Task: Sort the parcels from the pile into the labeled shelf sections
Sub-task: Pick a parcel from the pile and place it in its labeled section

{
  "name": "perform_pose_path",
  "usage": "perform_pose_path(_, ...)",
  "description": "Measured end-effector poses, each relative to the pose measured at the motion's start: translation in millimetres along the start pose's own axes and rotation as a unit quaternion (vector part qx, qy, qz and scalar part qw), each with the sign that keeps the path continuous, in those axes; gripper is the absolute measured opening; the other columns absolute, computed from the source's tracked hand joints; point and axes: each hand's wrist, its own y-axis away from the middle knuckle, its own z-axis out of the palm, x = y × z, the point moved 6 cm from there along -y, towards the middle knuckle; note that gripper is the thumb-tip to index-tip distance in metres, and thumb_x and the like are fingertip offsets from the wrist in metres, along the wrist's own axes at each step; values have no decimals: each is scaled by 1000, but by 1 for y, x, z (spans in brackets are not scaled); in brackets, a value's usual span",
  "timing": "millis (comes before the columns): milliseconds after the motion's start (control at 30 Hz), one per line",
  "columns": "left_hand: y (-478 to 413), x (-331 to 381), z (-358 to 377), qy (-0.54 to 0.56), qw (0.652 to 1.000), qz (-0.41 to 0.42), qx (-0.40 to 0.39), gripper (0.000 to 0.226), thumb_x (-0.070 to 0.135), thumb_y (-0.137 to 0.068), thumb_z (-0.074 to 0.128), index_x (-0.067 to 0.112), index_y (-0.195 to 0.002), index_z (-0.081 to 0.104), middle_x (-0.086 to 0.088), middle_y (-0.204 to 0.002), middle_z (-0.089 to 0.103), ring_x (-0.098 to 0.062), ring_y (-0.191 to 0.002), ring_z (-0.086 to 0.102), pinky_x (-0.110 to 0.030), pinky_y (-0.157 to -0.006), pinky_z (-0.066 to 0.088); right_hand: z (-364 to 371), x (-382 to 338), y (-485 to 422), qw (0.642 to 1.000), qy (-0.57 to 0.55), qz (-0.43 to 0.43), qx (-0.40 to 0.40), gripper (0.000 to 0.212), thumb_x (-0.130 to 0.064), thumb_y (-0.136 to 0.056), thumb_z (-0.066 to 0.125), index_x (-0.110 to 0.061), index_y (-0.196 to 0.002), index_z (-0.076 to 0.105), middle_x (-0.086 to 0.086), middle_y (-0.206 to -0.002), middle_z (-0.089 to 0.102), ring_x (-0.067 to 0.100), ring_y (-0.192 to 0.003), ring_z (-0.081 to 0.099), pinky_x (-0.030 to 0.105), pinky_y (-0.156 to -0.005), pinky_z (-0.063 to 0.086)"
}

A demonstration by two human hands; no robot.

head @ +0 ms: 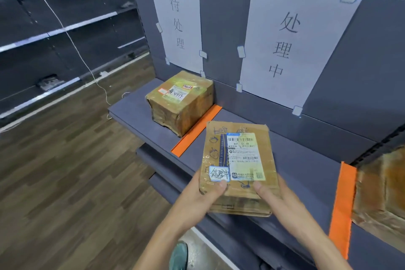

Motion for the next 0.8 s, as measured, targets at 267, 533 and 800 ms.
perform_pose_path(267,-61,-13,-69,-32,996,-21,-86,32,69,-87,63,71,-116,52,41,-121,64,21,-110,57,-22,-97,44,60,-16,-21,994,-14,60,91,38,-71,-78,59,-62,-114,50,-43,-113,62,-22,-107,55,17,-87,41)
perform_pose_path(533,-110,-16,-111,-54,989,5,-137,44,67,-88,63,65,-129,48,41,-126,62,19,-118,55,-24,-103,42,108,-28,-42,991,-37,57,113,56,-75,-81,59,-61,-133,45,-30,-133,59,-6,-125,55,37,-108,42)
perform_pose_path(800,-135,-16,-112,-66,985,27,-160,42,55,-95,63,59,-134,48,39,-130,60,18,-122,52,-17,-99,40,107,-25,-56,976,2,122,178,45,-84,-70,48,-73,-114,43,-47,-103,61,-26,-92,55,26,-83,45)
